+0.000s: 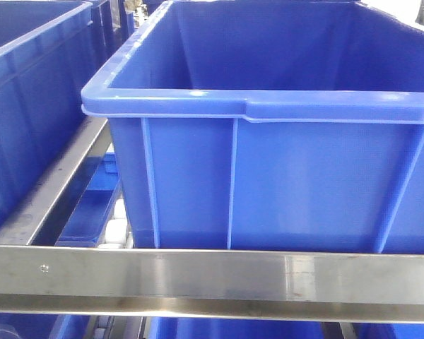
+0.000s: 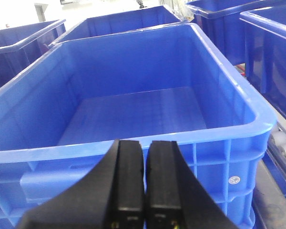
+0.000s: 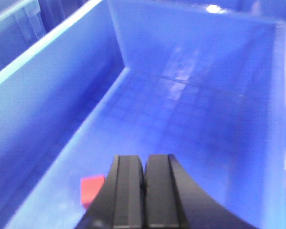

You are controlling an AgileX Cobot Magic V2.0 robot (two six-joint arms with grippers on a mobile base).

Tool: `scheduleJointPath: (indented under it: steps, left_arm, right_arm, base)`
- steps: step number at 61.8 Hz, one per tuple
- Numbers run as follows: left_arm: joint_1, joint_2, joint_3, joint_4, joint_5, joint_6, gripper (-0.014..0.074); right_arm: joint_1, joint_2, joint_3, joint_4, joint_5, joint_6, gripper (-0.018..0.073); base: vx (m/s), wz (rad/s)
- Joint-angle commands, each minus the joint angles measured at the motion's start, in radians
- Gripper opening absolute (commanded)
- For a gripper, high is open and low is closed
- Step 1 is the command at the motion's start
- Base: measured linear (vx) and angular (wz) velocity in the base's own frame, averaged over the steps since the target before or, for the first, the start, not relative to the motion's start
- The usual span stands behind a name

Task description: Pick red cube and place on left shelf

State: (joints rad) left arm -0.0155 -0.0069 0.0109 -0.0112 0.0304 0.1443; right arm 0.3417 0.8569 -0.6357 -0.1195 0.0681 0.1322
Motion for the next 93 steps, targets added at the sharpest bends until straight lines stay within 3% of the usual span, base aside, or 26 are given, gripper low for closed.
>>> scheduleJointPath:
  steps: [1, 48, 57, 73, 93]
  left_arm:
    - [-0.005, 0.005, 0.022, -0.005, -0.091, 0.001, 0.0106]
    - [-0.005, 0.005, 0.022, -0.005, -0.091, 0.001, 0.0106]
    - [-0.005, 0.005, 0.022, -0.005, -0.091, 0.001, 0.0106]
    - [-0.005, 0.005, 0.022, -0.005, -0.091, 0.001, 0.0106]
    - [-0.005, 0.005, 0.022, -0.005, -0.091, 0.001, 0.0106]
  right_arm:
    - [-0.004, -0.035, -0.007, -0.014, -0.074, -0.002, 0.0055]
    - [-0.004, -0.031, -0.004, -0.014, -0.068, -0.003, 0.0055]
    - [-0.036, -0.075, 0.009, -0.048, -0.047, -0.014, 0.0055]
    - [-0.167, -0.331, 0.254, -0.046, -0.099, -0.01, 0.0055]
    - [-0.252, -0.673, 0.561, -0.046, -0.139, -0.01, 0.0055]
  base:
    - [0.0, 0.0]
    - [0.0, 0.0]
    - [-0.02, -0.11]
    - [0.0, -0.02]
    - [0.01, 0.03]
